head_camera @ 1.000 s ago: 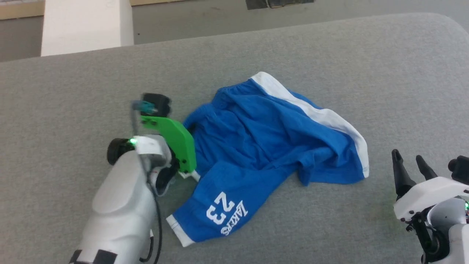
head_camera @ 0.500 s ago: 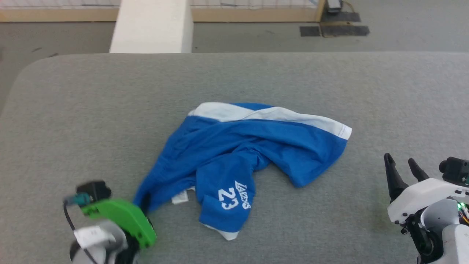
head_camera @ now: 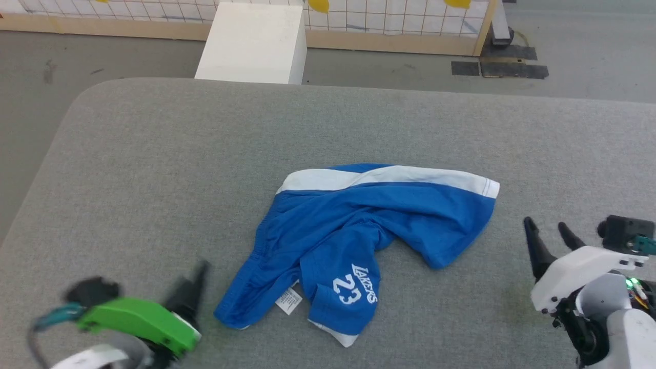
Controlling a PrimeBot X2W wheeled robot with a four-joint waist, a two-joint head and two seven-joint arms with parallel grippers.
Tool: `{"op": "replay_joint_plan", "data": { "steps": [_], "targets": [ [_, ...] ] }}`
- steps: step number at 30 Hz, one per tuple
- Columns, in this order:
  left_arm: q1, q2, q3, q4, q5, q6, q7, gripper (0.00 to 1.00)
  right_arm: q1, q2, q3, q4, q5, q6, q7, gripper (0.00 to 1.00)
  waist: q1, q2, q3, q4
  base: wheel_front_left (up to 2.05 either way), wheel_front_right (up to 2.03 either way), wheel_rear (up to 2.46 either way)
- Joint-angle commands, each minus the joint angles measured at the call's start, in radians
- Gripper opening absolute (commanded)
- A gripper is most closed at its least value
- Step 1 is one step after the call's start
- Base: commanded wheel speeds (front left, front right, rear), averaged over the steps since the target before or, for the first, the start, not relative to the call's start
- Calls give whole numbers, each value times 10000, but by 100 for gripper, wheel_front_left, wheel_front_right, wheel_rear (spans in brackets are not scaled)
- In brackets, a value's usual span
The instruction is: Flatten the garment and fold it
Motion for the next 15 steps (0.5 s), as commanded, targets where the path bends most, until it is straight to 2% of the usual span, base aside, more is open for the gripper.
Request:
{"op": "replay_joint_plan", "data": {
  "steps": [1,5,9,11,15],
  "targets": [
    [-328,78,255,-162,156,-49,-528,100,-84,1,147,-45,-81,-13,184,100,0,0,-24,5,0,0,0],
    [-734,431,370,-406,1840,-464,-2774,100,-207,1,1205,10,-72,-13,1190,100,0,0,14,-66,0,0,0],
    [-846,584,-142,-90,3769,-670,-4964,100,-366,1,2418,237,107,-13,2109,100,0,0,122,-97,0,0,0],
    [-905,498,-388,141,4225,-709,-5505,100,-524,1,2743,461,9,-13,2315,100,0,0,206,-73,0,0,0],
    [-1144,313,-699,502,4768,-859,-5935,100,-983,1,3381,985,-139,-13,2208,100,0,0,470,82,0,0,0]
  ]
}}
